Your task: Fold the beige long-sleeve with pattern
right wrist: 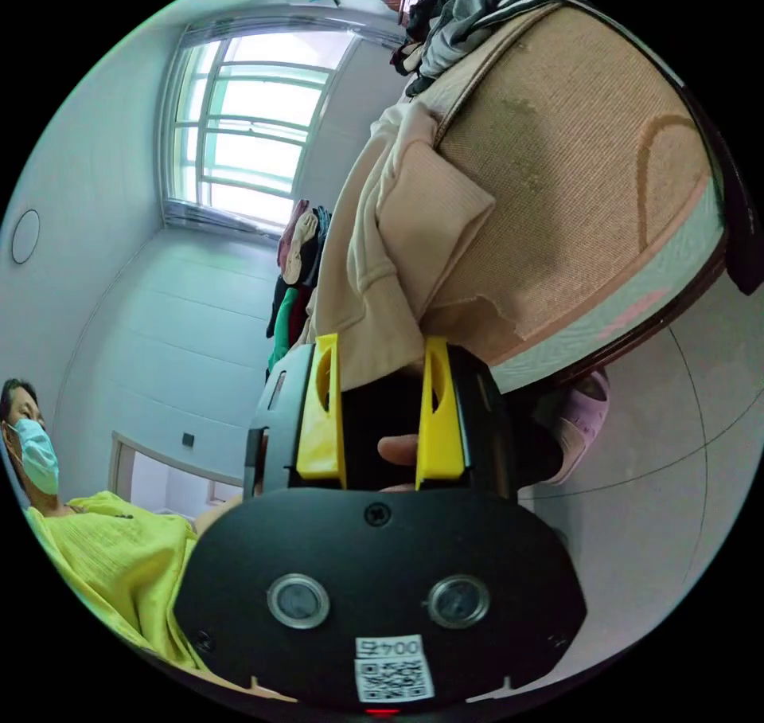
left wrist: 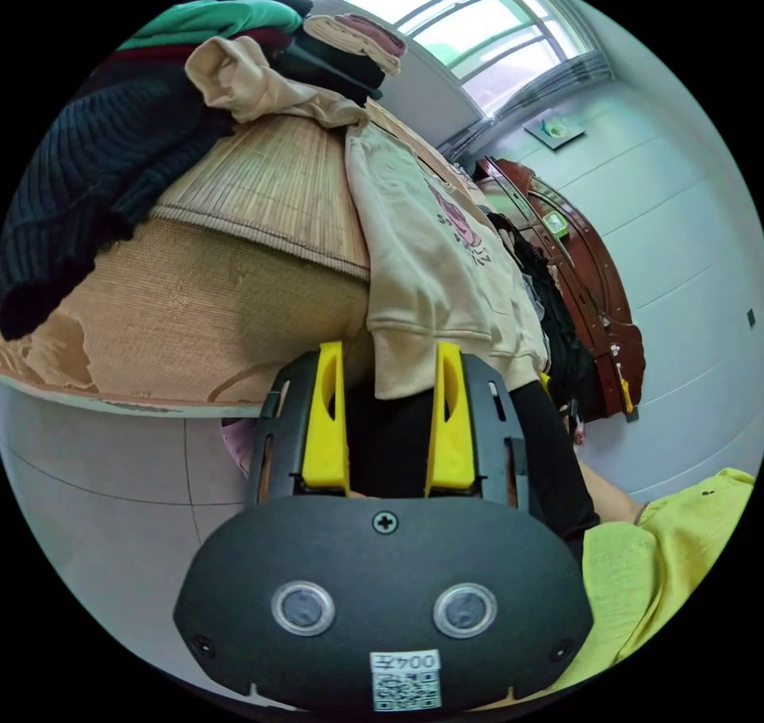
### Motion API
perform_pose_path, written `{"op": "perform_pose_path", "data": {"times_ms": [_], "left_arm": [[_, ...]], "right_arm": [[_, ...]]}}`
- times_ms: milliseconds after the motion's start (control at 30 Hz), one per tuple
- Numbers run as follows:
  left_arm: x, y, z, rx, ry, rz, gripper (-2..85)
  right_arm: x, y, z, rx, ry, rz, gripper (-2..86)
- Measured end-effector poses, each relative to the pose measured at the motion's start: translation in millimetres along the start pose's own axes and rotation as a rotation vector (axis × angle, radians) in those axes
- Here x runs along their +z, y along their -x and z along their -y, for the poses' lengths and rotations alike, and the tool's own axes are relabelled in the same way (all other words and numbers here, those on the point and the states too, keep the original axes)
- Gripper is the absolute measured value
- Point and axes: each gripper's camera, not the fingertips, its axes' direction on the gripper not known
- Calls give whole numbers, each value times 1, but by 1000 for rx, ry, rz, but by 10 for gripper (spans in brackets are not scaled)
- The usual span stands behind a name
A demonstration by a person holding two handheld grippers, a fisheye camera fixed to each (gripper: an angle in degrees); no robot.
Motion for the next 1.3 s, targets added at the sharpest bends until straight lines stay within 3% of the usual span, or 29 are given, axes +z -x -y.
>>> {"op": "perform_pose_path", "data": {"times_ms": [200, 567, 800, 867, 1067, 1167, 1300], "left_arm": [[-26, -47, -25, -57, -45, -71, 143], [-18, -195, -96, 75, -13, -79, 143], [15, -210, -137, -13, -22, -108, 93], [21, -204, -159, -50, -45, -221, 59], [26, -244, -198, 4, -95, -284, 32], [5, -277, -208, 37, -166, -268, 27], [-16, -320, -210, 72, -115, -206, 24]], "right_arm": [[-17, 12, -4, -2, -13, 116, 39], [-45, 100, 5, 96, -129, 240, 29], [-33, 155, 21, 86, -115, 193, 30], [-29, 160, 23, 93, -109, 182, 30], [-16, 179, 27, 84, -83, 116, 29], [-13, 183, 27, 100, -87, 105, 28], [-15, 190, 20, 112, -55, 115, 30]]}}
